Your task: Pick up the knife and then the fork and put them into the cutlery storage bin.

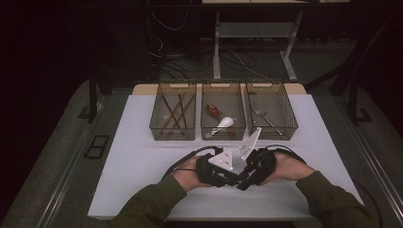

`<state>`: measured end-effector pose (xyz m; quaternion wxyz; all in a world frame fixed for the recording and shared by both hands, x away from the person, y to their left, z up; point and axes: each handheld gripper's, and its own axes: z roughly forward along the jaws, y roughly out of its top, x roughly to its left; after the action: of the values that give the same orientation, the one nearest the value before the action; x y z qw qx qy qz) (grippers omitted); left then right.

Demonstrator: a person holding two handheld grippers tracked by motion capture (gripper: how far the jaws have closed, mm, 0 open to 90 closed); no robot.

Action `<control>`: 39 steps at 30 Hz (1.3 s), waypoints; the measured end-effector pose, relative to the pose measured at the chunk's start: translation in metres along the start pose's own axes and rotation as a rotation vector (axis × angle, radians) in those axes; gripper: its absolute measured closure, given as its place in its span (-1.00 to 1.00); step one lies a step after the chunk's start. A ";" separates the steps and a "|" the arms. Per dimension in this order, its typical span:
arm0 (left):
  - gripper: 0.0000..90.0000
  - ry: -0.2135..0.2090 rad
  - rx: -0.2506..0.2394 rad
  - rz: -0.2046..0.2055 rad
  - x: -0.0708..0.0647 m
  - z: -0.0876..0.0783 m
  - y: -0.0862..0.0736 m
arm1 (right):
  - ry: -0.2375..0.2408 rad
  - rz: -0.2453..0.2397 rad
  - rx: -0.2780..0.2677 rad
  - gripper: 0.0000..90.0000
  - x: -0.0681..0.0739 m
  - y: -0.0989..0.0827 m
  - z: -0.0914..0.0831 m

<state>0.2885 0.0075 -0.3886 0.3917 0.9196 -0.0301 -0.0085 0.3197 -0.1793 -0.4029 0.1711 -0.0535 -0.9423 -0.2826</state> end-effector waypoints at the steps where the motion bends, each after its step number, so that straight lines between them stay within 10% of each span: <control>1: 0.75 -0.002 0.006 -0.010 -0.001 0.000 0.000 | 0.002 -0.010 0.009 0.65 0.000 0.000 0.001; 22: 0.61 -0.001 -0.014 -0.069 0.001 0.002 -0.006 | -0.010 -0.031 -0.017 0.85 0.001 -0.003 0.000; 34: -0.04 0.114 -0.110 -0.178 0.008 -0.028 -0.030 | -0.124 0.002 -0.030 0.85 -0.009 -0.026 -0.010; 39: -0.22 0.231 -0.142 -0.242 0.005 -0.045 -0.050 | -0.184 0.041 -0.049 0.85 -0.013 -0.041 -0.018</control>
<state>0.2972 0.0744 -0.3934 0.4528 0.8812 0.1268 0.0479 0.3291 -0.2239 -0.4146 0.0884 -0.1027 -0.9456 -0.2959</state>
